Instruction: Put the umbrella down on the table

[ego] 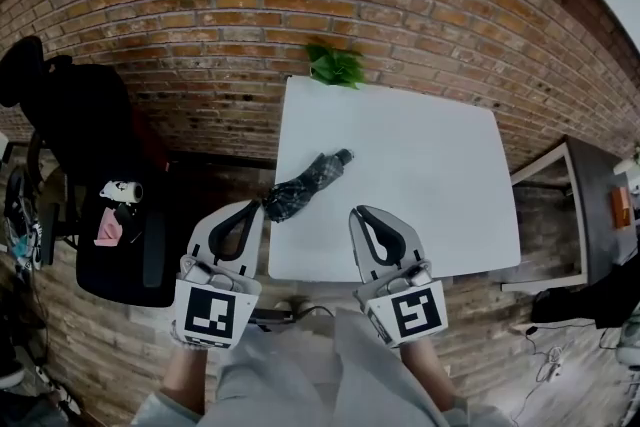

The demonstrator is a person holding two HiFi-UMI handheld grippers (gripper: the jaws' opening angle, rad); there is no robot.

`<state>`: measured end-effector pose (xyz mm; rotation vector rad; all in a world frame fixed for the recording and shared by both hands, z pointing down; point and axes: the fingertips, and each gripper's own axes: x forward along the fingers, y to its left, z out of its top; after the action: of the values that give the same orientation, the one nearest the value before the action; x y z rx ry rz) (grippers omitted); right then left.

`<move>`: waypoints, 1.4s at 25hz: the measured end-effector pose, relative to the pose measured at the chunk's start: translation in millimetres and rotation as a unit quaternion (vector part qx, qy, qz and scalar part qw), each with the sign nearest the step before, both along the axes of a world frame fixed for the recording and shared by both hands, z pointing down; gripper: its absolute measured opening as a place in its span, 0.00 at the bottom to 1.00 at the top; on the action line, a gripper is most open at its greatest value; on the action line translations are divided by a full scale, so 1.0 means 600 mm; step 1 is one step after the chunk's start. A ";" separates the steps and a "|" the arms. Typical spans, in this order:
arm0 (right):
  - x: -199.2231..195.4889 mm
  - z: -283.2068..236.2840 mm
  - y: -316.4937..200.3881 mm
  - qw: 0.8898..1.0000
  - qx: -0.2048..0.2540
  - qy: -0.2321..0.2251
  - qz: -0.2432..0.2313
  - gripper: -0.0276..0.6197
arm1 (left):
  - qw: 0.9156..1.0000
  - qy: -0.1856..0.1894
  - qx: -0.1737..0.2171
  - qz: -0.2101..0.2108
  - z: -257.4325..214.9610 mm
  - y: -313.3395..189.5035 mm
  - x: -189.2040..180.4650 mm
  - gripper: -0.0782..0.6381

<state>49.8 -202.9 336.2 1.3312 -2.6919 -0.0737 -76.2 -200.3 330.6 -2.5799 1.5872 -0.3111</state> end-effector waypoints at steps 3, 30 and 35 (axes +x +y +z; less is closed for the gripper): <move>-0.008 -0.003 0.000 1.000 0.009 0.004 -0.004 0.12 | 1.000 0.001 -0.003 0.001 0.000 -0.003 -0.003 0.13; -0.008 0.010 -0.002 1.000 0.012 0.014 -0.005 0.12 | 1.000 -0.008 -0.023 0.016 0.026 -0.011 0.015 0.13; -0.011 0.011 -0.002 1.000 0.011 0.019 -0.008 0.12 | 0.999 -0.011 -0.024 0.020 0.027 -0.012 0.016 0.13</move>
<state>43.5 -203.9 343.1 1.3016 -2.6779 -0.1276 -66.7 -207.2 346.6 -2.6310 1.5379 -0.3772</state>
